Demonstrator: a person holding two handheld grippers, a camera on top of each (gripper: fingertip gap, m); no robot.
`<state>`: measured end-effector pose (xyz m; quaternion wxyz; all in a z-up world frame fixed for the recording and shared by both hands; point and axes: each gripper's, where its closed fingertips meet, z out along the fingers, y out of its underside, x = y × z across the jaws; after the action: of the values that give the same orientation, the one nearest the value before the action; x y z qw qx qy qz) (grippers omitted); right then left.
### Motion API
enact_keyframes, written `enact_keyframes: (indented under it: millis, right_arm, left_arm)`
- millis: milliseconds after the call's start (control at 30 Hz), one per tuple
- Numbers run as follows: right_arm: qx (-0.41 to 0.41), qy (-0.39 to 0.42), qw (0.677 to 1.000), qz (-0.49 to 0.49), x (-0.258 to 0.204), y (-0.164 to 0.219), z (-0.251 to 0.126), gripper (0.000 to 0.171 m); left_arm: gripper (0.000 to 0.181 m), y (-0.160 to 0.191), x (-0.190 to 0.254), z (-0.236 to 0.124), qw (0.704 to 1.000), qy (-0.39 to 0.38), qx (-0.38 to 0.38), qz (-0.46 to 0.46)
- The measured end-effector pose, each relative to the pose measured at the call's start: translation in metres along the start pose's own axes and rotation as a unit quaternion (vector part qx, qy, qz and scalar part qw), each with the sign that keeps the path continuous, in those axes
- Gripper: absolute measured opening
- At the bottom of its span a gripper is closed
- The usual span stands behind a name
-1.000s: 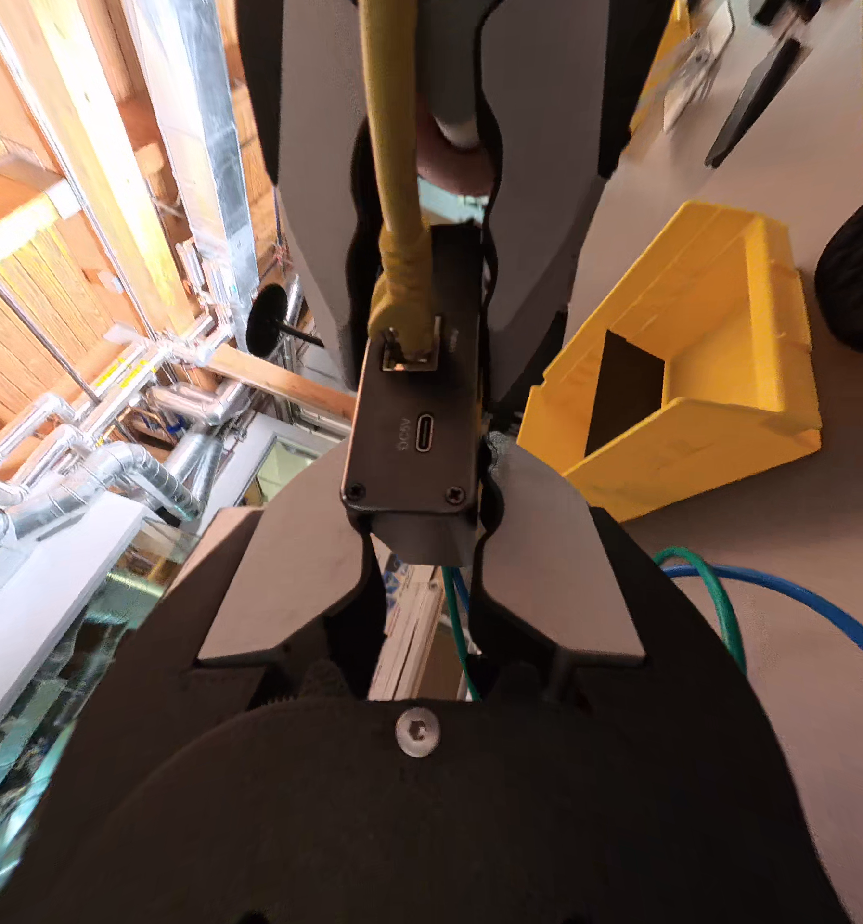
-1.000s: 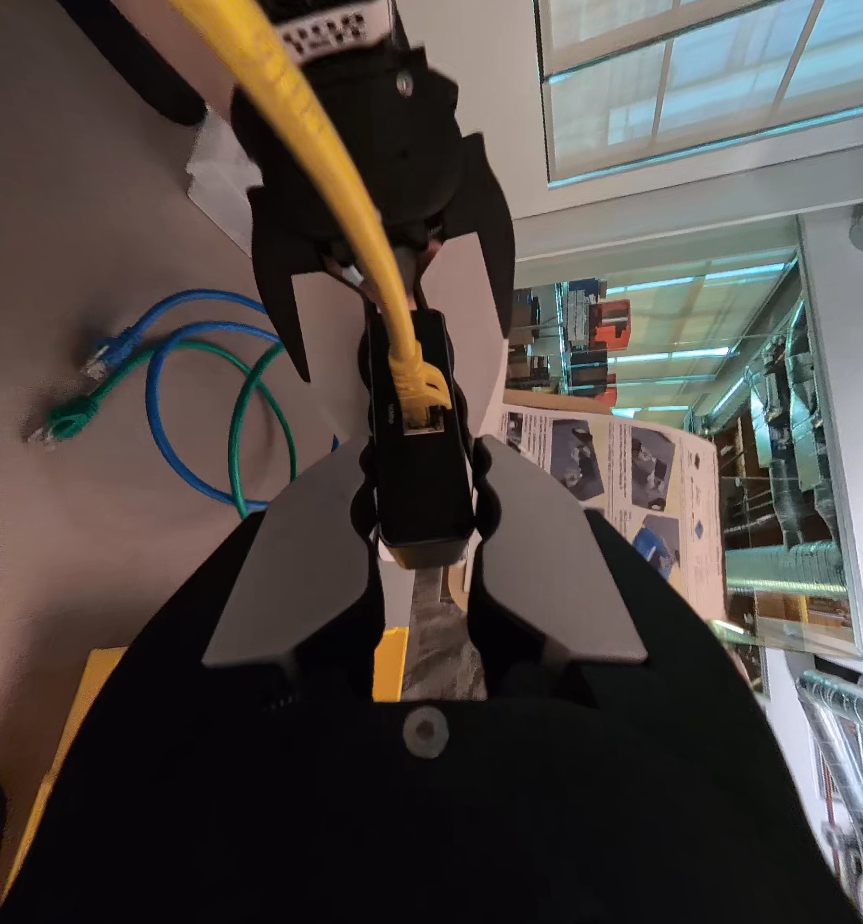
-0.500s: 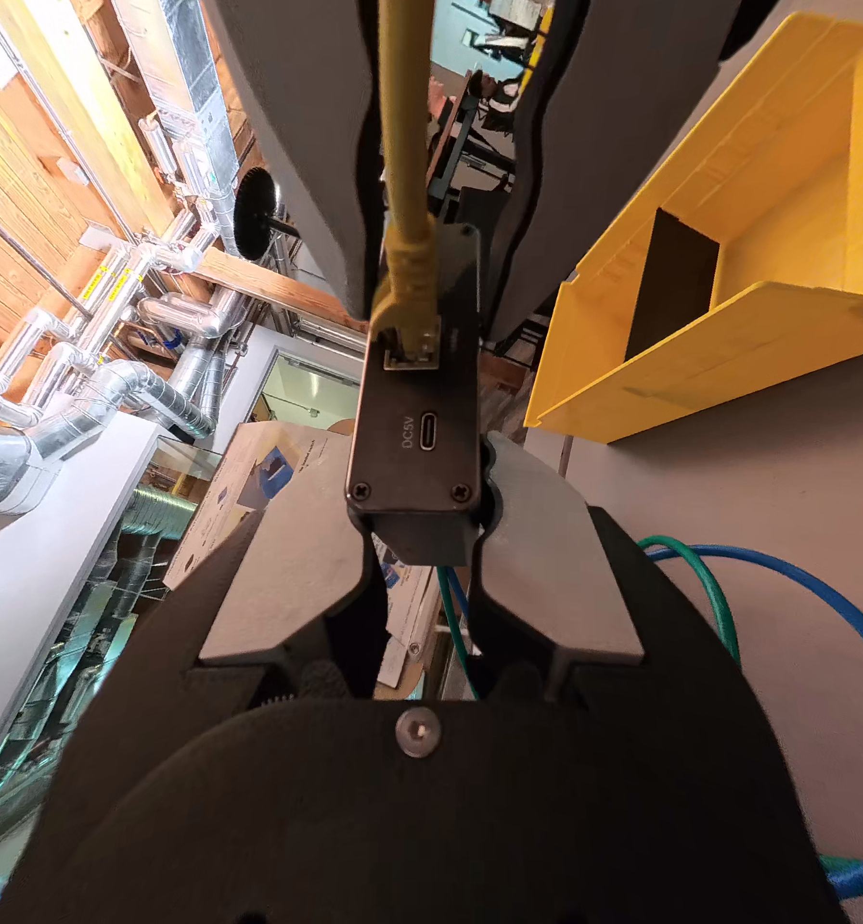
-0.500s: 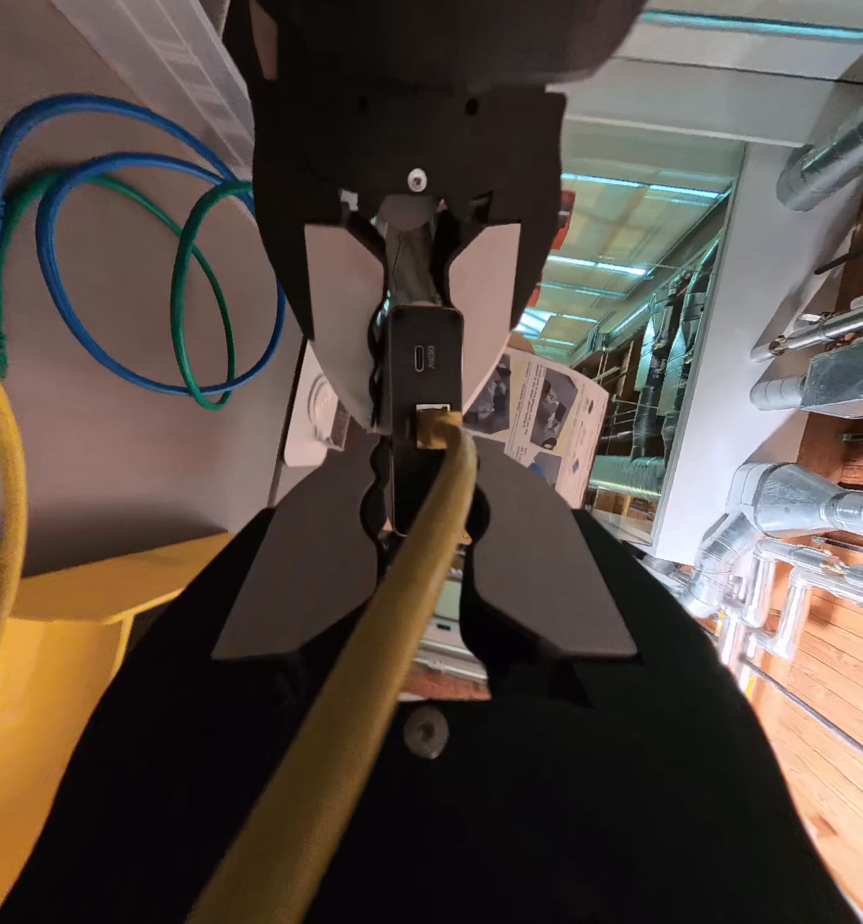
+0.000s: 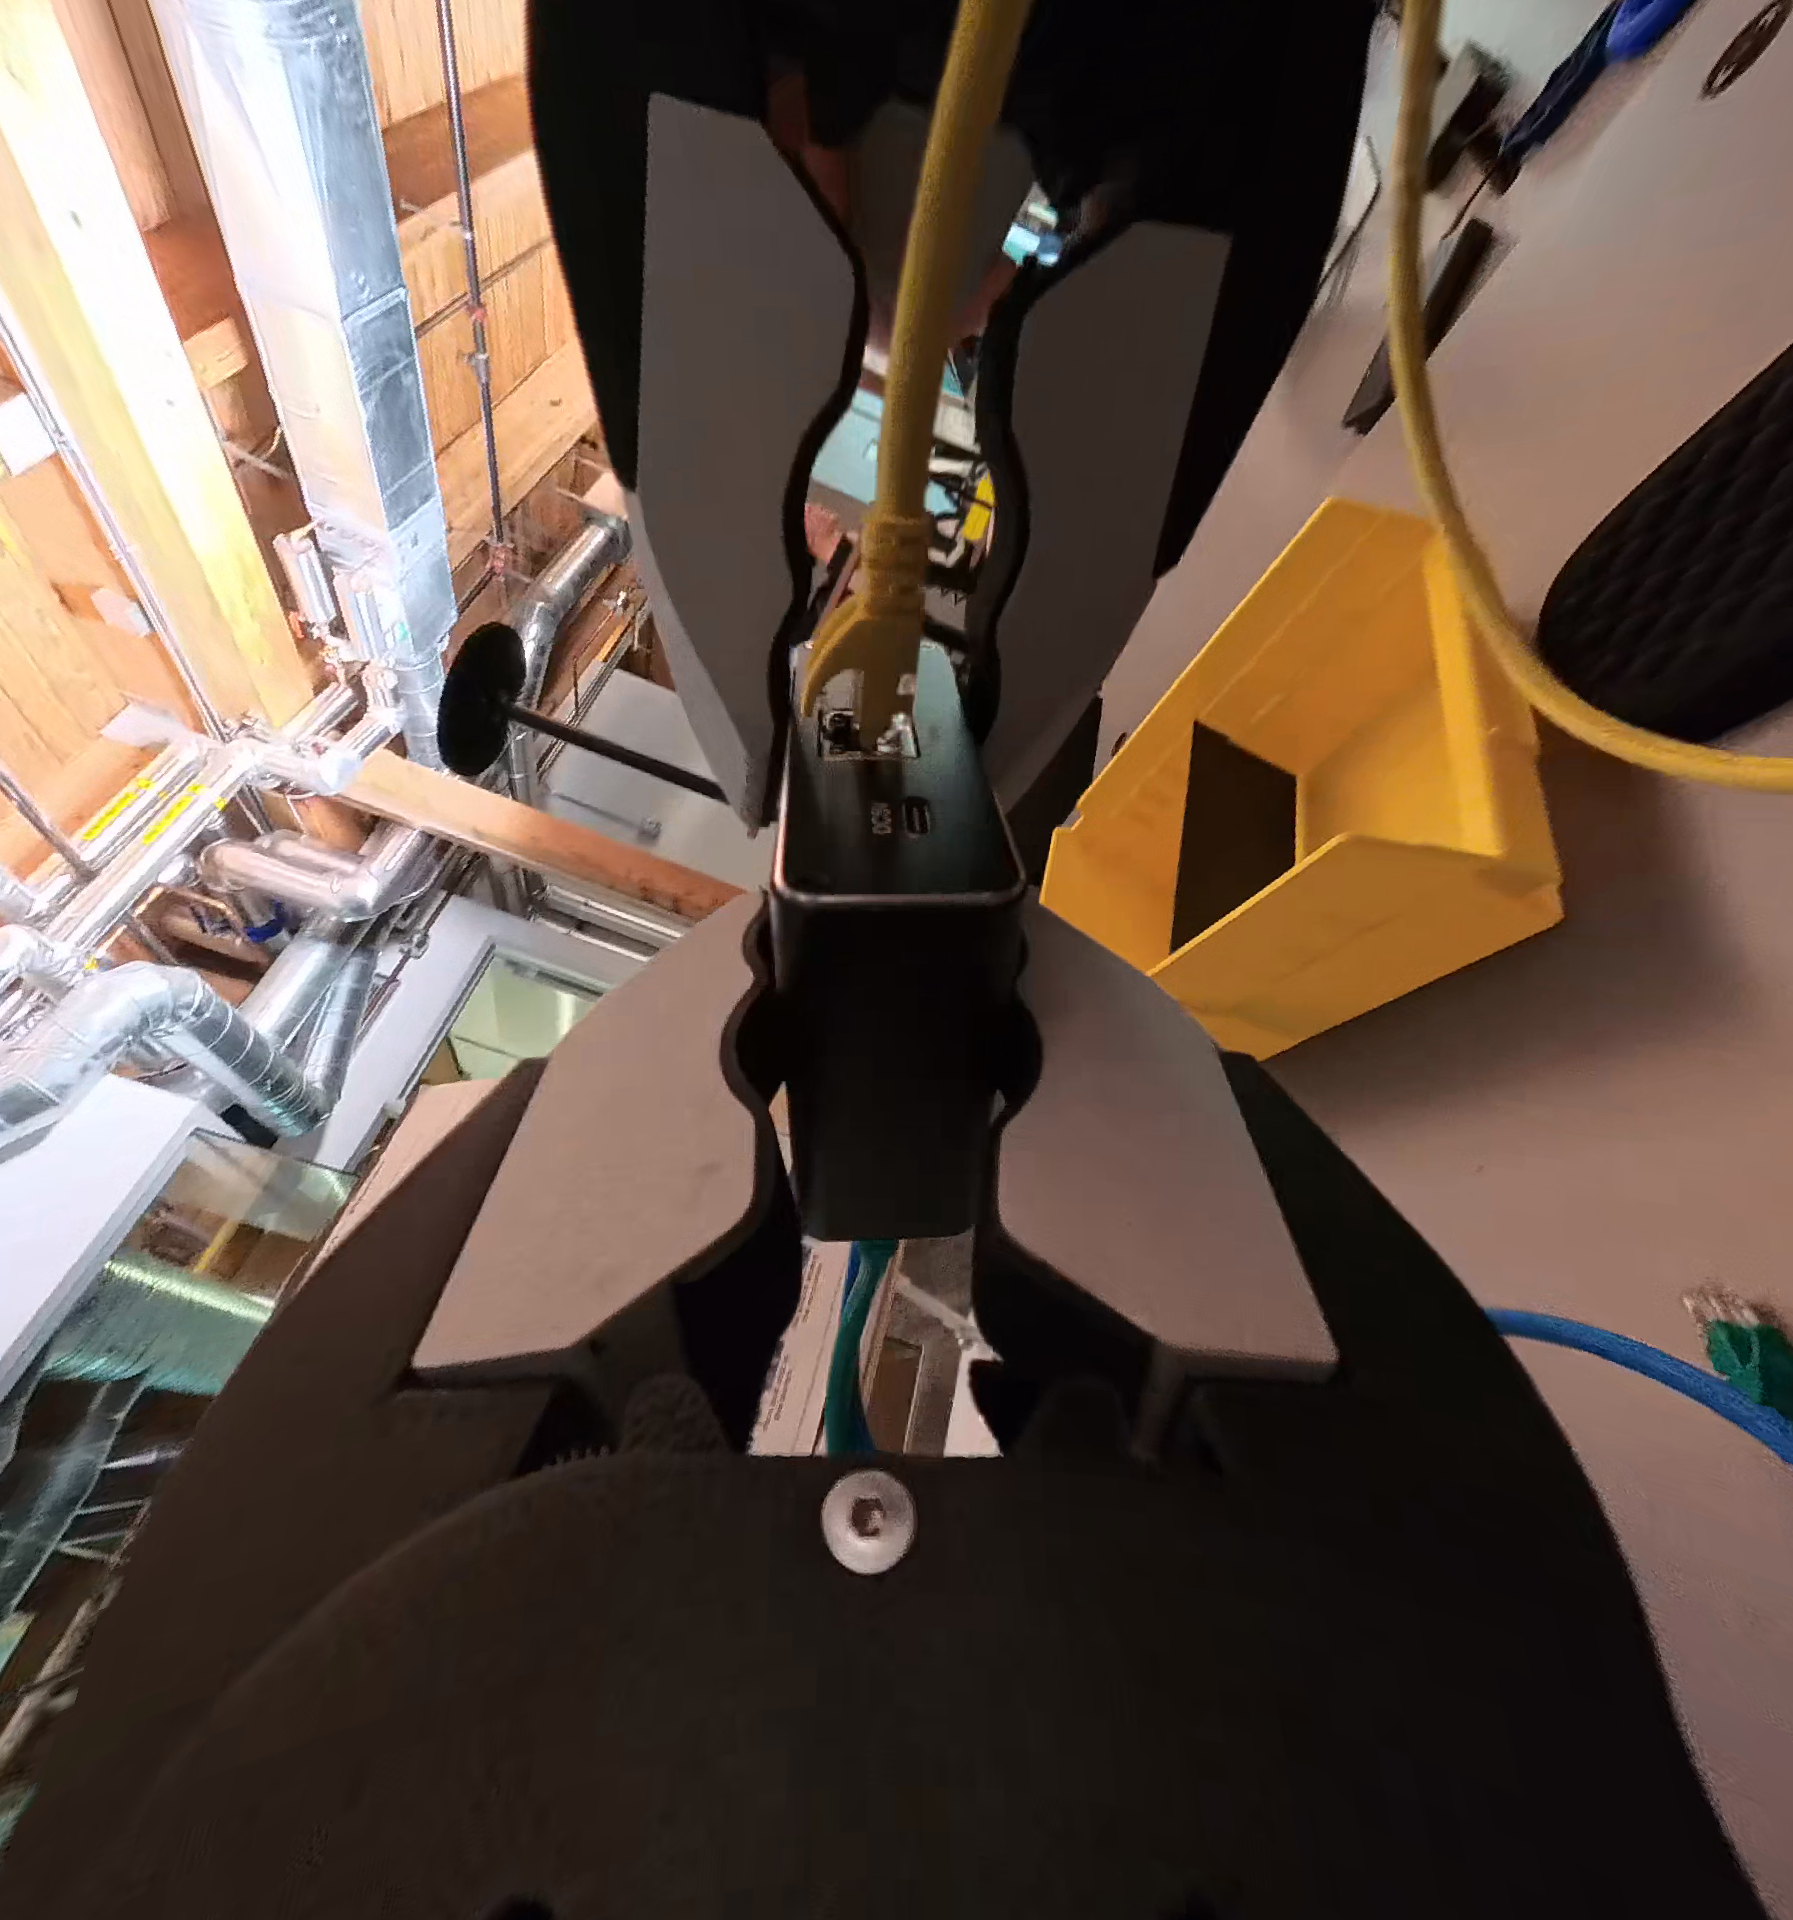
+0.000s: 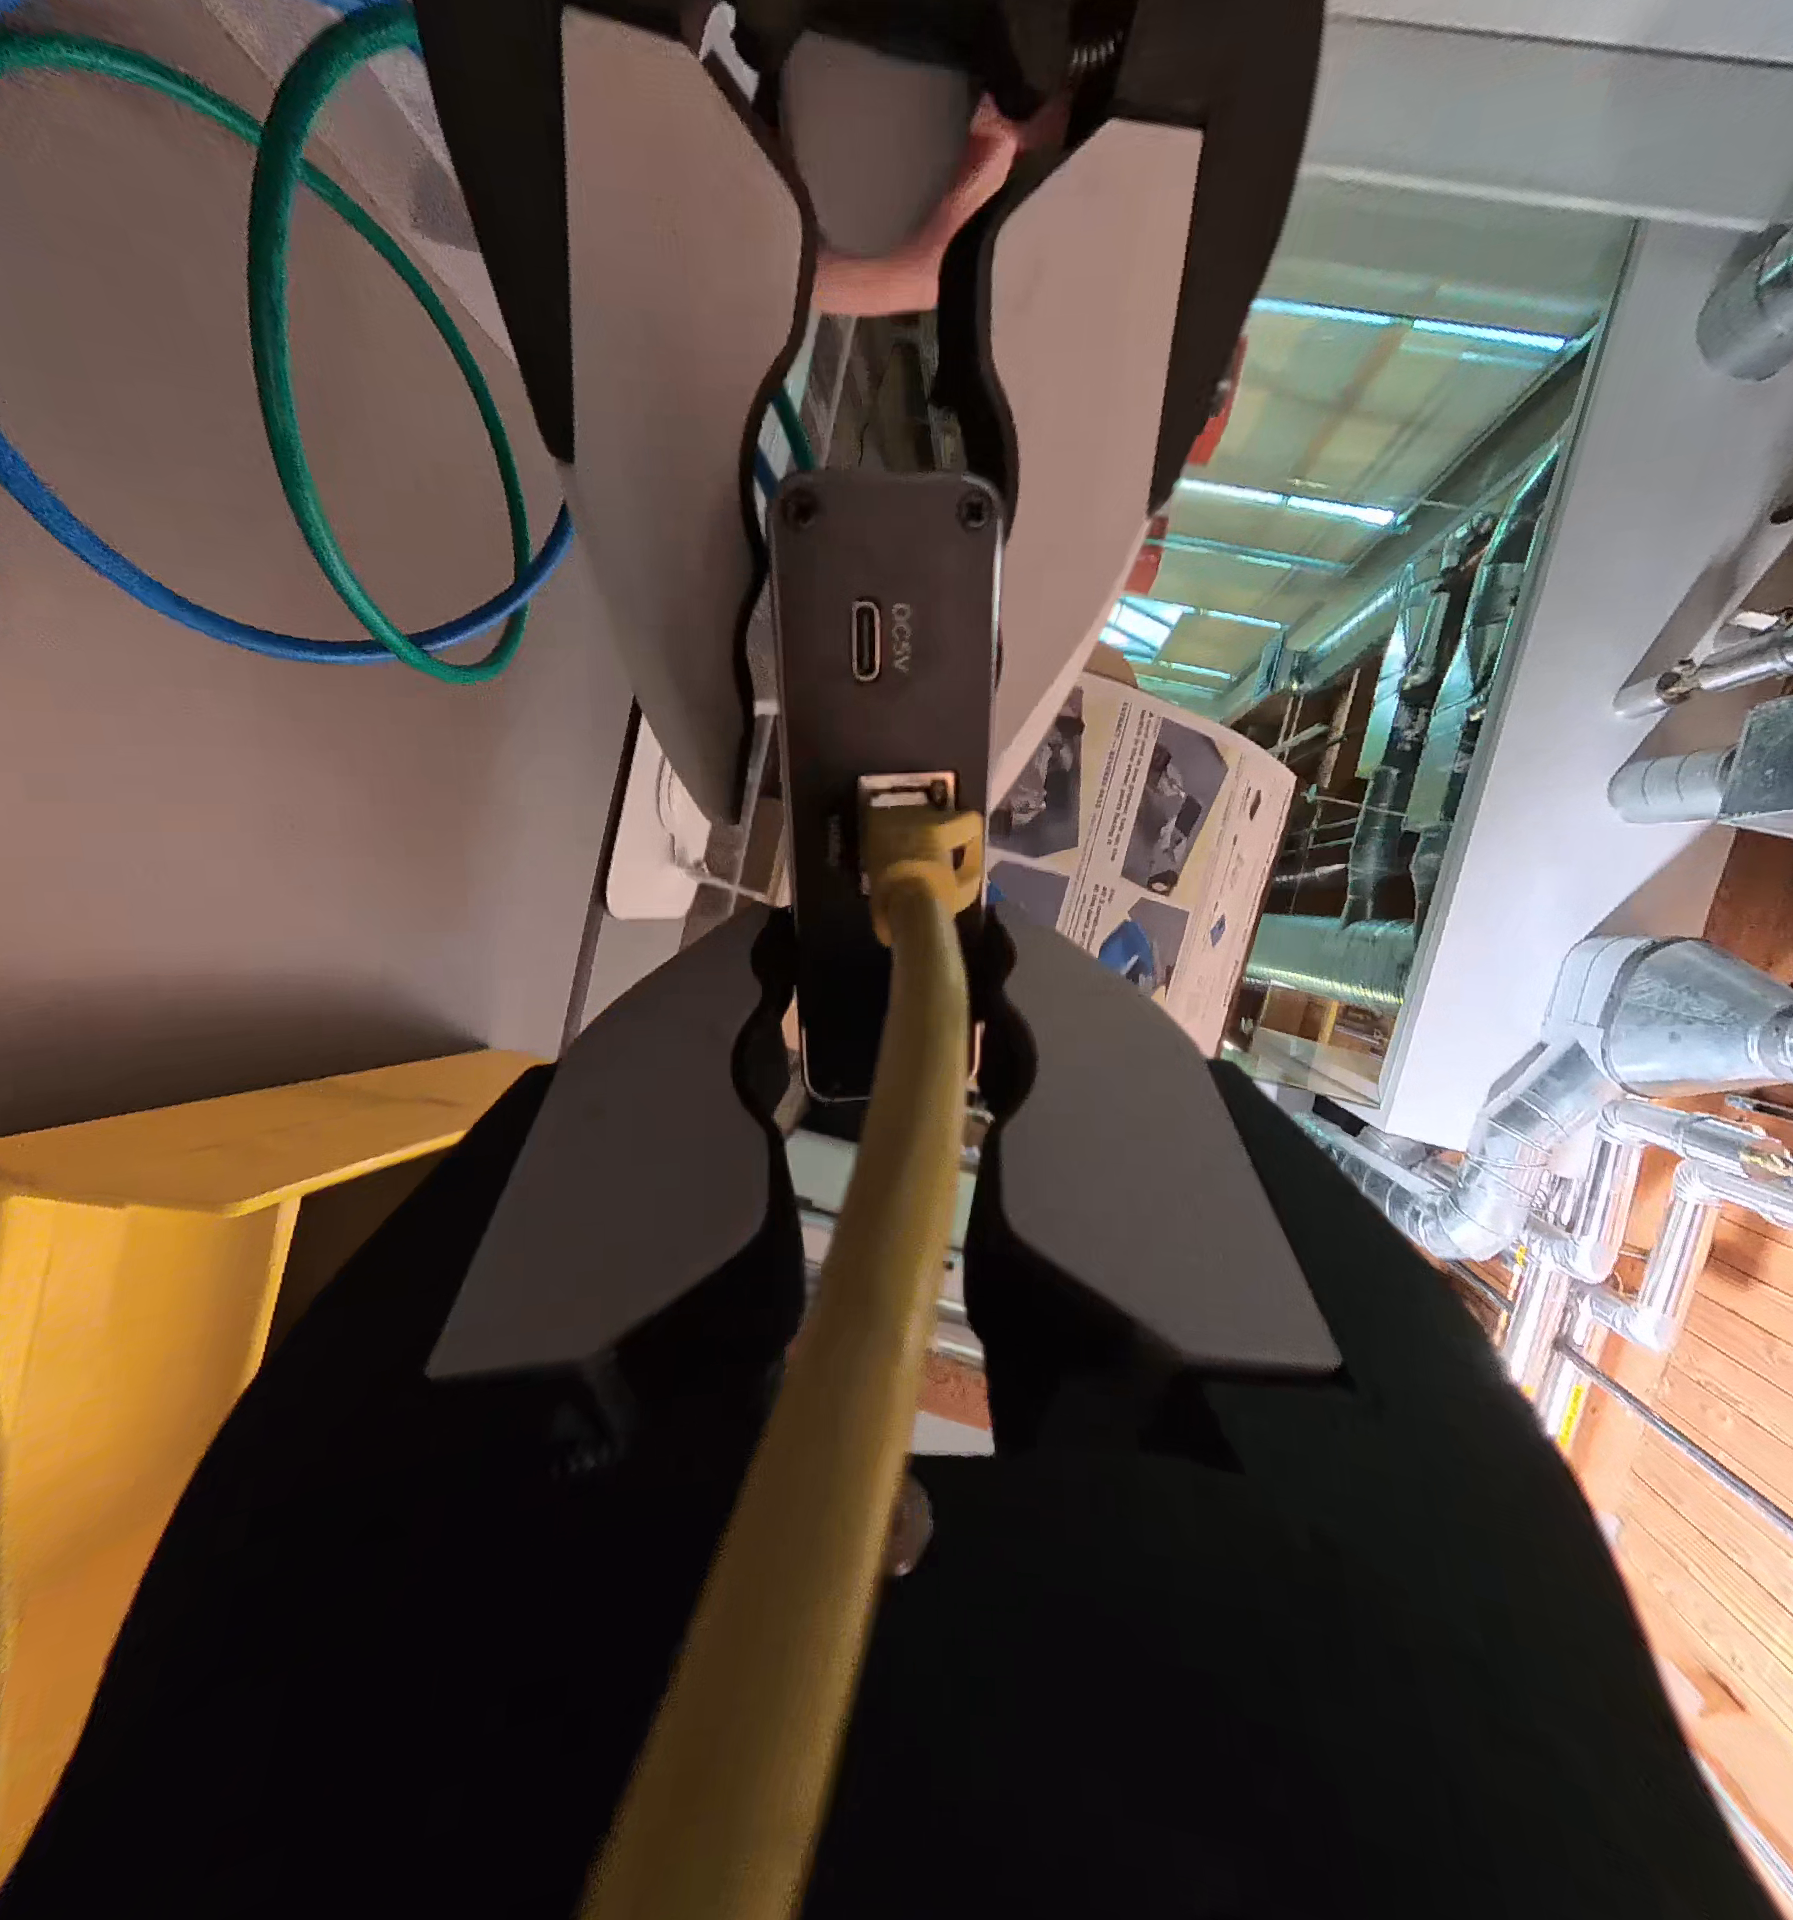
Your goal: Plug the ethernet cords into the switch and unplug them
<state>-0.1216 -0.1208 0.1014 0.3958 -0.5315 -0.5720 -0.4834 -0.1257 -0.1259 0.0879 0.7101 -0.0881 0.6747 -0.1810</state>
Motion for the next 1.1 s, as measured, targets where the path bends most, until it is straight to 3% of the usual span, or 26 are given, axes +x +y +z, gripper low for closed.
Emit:
enact_keyframes:
  millis: [167, 333, 500, 1100]
  right_arm:
    - [0.034, -0.015, 0.999, 0.010, 0.000, -0.004, -0.002, 0.035]
    - [0.021, -0.032, 0.999, 0.010, -0.010, 0.002, 0.005, 0.034]
    - [0.052, 0.009, 0.999, 0.014, -0.005, -0.011, -0.003, 0.038]
    - [0.057, 0.048, 0.997, -0.009, -0.004, -0.028, -0.028, 0.029]
  left_arm:
    - [0.037, -0.008, 0.001, -0.003, 0.999, -0.008, 0.032, -0.003]
    - [0.036, 0.002, 0.007, 0.002, 0.999, -0.013, -0.015, 0.034]
    - [0.036, 0.009, 0.004, 0.006, 0.996, -0.021, -0.062, 0.053]
    - [0.036, 0.011, 0.003, 0.007, 0.997, -0.010, -0.074, 0.023]
